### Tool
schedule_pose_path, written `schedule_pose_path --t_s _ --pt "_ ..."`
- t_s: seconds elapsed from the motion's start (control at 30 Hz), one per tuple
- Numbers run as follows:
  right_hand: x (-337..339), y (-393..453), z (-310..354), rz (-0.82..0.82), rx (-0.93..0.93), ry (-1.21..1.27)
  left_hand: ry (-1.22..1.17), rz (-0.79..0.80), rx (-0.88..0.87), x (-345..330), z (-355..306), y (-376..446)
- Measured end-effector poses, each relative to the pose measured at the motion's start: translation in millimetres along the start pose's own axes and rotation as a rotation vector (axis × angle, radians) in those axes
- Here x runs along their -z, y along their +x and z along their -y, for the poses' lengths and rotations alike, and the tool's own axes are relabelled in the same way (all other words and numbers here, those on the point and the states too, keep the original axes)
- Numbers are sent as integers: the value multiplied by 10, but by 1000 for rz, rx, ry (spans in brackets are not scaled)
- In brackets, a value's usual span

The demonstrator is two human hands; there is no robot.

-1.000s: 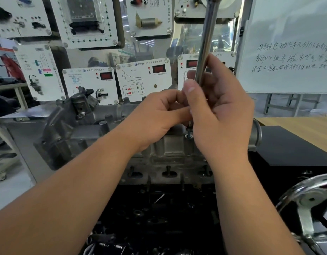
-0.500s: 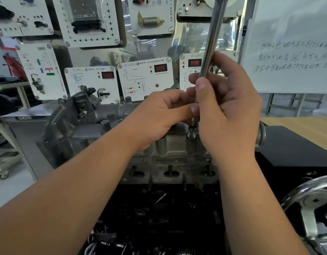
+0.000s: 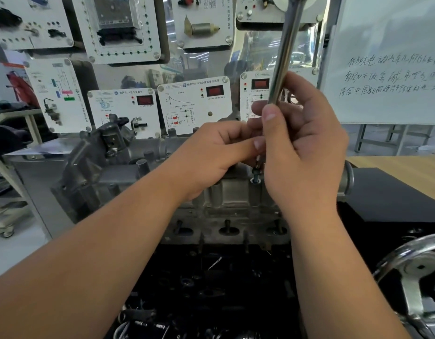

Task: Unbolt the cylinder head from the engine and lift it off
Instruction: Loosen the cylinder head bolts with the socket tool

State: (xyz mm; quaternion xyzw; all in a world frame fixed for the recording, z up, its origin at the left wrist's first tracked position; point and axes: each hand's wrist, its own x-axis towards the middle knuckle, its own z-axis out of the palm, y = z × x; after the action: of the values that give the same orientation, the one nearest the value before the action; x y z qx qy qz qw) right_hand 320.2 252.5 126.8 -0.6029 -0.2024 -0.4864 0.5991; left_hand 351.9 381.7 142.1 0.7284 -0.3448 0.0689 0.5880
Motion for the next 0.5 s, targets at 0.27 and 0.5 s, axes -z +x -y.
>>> schedule_pose_path --t_s 0.27,0.5 --pt "0 7 12 31 -39 24 42 -29 -33 -26 -12 8" --pt "2 -19 -5 60 17 0 27 62 -24 -5 -32 -11"
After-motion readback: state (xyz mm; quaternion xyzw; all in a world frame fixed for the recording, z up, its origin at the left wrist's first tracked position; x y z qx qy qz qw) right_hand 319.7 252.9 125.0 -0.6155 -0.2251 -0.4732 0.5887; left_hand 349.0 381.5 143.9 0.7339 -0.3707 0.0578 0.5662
